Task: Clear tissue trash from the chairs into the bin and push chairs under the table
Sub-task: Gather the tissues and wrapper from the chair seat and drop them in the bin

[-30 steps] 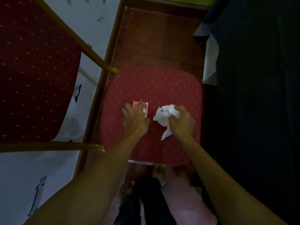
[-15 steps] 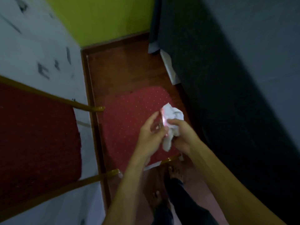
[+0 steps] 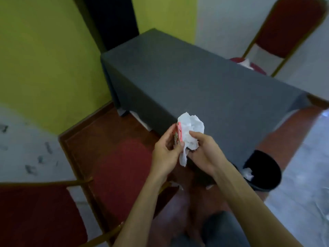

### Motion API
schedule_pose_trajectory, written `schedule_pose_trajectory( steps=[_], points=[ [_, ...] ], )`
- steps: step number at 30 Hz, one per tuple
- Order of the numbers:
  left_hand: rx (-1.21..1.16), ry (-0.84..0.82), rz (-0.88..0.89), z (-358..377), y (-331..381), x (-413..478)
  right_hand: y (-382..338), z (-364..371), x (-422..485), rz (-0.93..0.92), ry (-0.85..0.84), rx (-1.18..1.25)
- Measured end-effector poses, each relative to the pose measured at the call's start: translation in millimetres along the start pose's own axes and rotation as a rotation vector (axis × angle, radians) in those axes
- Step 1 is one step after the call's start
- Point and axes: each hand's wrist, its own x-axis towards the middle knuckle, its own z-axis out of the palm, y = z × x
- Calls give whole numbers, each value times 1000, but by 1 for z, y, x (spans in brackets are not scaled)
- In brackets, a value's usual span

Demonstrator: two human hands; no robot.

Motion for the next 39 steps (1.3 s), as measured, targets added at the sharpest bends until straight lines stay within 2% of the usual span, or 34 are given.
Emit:
schedule_pose_trajectory(
  steps=[5,9,13,19,24,28,34,39],
  points=[
    [27,-163,-13,102,22,11,-60,-79,-41,-180,165,52],
    [20,-282,-72,195,20,19,-99,-149,-64,-256,331,41],
    [51,-341,-146,287,5,28,-134,-229,-73,-194,507,29],
    [119,-376,-383,387,-56,43,-157,-349,-59,-81,627,-25],
    [208,-251,-582,430,-139,62,-133,-429,-9,99,662,-43],
    [275,-295,-727,457,-245,88,-80,-512,57,182,727,-97],
    [414,-388,-744,495,-423,135,17,-639,168,261,796,-67],
    [496,-405,-794,500,-509,151,73,-702,213,335,820,-292]
  ],
)
